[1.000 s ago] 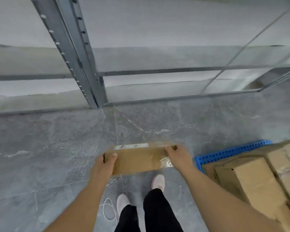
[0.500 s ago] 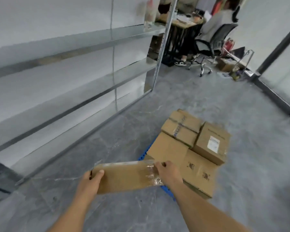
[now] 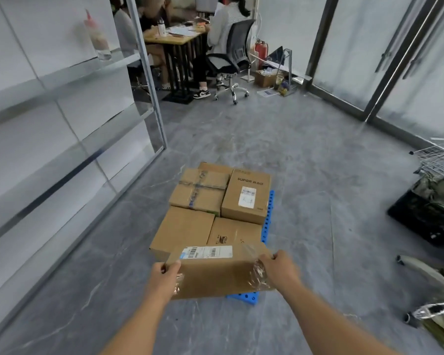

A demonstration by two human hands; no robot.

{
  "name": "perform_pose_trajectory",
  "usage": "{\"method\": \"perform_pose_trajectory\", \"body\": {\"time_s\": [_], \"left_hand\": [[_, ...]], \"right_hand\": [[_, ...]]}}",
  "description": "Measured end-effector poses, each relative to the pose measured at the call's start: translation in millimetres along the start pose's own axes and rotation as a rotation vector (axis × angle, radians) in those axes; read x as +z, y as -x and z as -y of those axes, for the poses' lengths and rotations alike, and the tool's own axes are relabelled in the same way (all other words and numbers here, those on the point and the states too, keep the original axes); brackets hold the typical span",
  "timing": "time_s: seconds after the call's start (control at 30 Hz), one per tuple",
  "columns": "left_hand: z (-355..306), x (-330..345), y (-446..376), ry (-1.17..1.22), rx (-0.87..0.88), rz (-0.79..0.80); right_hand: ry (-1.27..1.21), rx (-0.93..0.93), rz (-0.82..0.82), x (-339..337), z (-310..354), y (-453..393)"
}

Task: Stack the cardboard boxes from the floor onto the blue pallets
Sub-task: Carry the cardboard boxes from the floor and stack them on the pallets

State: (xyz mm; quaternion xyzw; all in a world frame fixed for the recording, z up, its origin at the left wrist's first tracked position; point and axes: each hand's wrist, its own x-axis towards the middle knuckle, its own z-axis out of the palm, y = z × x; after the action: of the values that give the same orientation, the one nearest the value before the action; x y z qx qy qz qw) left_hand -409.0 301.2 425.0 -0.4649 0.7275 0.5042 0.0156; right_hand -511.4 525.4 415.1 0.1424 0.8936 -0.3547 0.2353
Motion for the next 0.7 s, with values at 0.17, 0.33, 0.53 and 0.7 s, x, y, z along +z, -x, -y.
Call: {"method": "perform_pose_trajectory", "body": {"time_s": [0.17, 0.33, 0.53, 0.7], "left_hand": [[-25, 52, 5, -0.084, 0.008, 0.089], [-57, 98, 1, -0.173, 0.082, 0.148], [-93, 153, -9, -0.186, 0.111, 0.219], [-132, 195, -33, -0.123, 0.126, 0.258]], "right_hand": [[-0.052, 0.076, -0.042, -46, -32, -16], [-0.205, 0.135, -0.118, -77, -56, -31], [-0.294, 0.136, -0.153, -112, -67, -64], [-0.287, 0.149, -0.131, -142, -56, -110]]}}
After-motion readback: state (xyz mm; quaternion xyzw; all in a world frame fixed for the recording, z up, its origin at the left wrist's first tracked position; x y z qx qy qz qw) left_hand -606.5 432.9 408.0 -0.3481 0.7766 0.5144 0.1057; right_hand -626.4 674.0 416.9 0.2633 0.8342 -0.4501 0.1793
